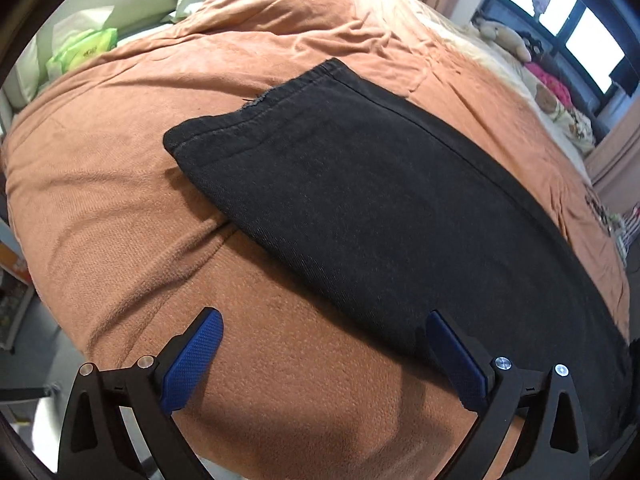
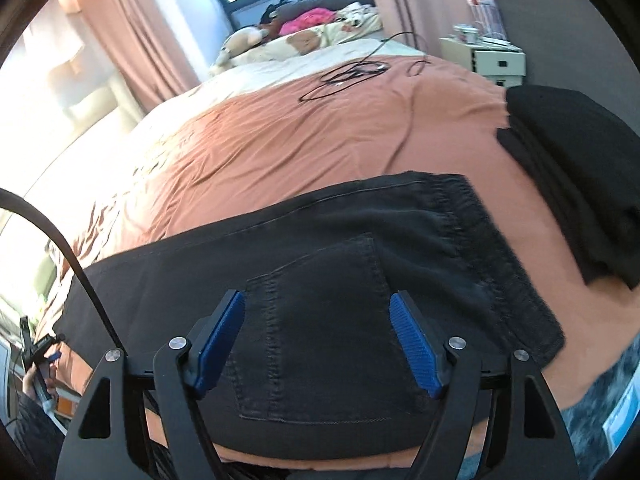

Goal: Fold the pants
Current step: 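Withdraw both tools from the folded black pants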

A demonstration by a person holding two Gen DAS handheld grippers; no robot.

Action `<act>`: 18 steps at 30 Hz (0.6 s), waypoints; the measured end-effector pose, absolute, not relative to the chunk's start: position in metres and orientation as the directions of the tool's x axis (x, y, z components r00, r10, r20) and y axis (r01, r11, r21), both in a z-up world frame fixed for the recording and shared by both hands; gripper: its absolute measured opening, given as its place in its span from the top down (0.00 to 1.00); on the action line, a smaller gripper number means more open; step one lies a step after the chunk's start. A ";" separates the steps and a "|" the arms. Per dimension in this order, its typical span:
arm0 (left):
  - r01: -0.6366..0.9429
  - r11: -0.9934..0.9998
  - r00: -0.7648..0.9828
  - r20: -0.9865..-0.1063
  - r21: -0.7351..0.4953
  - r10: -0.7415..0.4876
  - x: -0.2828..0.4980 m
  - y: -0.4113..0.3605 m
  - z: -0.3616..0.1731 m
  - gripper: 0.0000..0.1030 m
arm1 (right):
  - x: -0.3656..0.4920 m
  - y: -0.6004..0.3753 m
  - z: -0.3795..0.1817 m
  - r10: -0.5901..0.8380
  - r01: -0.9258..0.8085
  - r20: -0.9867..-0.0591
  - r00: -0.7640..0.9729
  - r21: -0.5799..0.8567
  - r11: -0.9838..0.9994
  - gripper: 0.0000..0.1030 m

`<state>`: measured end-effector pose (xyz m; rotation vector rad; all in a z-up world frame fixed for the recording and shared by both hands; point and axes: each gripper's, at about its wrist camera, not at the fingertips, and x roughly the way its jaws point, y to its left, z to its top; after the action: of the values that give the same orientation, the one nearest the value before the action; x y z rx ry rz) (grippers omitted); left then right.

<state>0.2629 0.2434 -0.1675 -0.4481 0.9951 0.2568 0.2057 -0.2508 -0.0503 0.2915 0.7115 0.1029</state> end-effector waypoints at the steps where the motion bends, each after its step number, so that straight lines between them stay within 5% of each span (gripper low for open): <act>1: -0.400 0.884 0.524 -0.852 -0.242 0.004 0.263 0.242 -0.167 0.01 | 0.214 -0.247 -0.049 0.190 -0.001 -0.630 0.753 0.288 0.958 0.28; 12: -0.356 0.900 0.596 -0.803 -0.252 0.011 0.252 0.238 -0.150 0.01 | 0.260 -0.178 -0.041 0.299 -0.192 -0.651 0.698 0.231 0.954 0.28; 18: -0.345 0.891 0.615 -0.788 -0.295 -0.023 0.259 0.244 -0.146 0.19 | 0.304 -0.115 -0.039 0.402 -0.378 -0.649 0.646 0.185 0.907 0.28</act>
<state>0.2592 0.2442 -0.1462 -0.4476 0.8961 0.1930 0.3045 -0.1152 -0.0389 0.0338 0.7469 0.4439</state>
